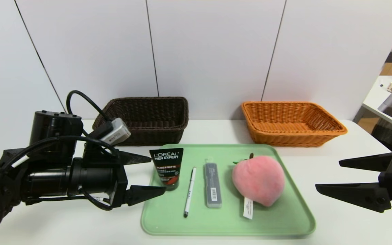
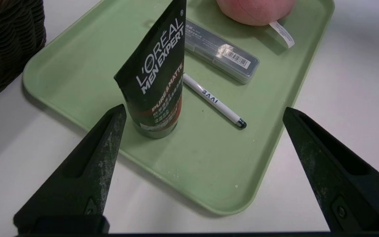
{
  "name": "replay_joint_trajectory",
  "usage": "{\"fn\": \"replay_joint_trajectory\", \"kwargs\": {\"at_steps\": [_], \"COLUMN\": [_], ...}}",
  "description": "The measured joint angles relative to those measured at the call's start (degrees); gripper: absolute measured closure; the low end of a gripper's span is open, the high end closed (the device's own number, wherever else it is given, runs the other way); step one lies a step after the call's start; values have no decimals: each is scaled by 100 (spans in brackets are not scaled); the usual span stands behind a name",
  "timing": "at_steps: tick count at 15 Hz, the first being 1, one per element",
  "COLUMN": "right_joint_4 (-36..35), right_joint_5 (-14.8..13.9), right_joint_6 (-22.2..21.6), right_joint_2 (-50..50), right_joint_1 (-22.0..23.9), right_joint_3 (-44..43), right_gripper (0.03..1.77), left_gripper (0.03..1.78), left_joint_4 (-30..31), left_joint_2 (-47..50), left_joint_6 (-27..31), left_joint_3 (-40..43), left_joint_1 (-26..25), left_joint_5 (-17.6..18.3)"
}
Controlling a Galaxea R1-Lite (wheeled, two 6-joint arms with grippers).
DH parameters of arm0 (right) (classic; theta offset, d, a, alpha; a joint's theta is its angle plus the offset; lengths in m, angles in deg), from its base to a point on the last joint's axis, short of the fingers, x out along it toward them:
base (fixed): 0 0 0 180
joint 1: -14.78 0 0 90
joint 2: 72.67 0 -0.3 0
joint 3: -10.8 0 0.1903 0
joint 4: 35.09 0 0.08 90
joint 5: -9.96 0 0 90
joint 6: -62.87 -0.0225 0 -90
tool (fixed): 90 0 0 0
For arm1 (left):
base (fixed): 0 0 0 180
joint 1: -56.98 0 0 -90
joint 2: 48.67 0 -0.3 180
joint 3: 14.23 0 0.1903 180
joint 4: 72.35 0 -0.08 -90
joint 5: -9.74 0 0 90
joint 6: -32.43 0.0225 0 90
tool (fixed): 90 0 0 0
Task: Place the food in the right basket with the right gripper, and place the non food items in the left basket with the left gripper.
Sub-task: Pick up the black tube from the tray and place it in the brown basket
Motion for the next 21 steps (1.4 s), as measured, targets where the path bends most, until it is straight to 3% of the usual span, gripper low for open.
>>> {"fn": "replay_joint_trajectory", "kwargs": {"at_steps": [8,15,21], "right_joint_4": [-6,-5,-5], "right_joint_5": [11,11,11], "right_joint_6": [17,17,9], "right_joint_2": [-68,-138,-152], "right_joint_1": [-2,0,23], "right_joint_3": [17,9,48], "right_gripper": [10,10,10], "left_gripper": [12,12,12], "left_joint_4": [1197,2343,2876], "left_joint_2": [-945,-1698,-2018], "left_joint_6": [367,171,-22], "left_joint_3": [160,138,55], "left_joint_1": [-110,-24,176], "left_joint_5": [60,471,510]}}
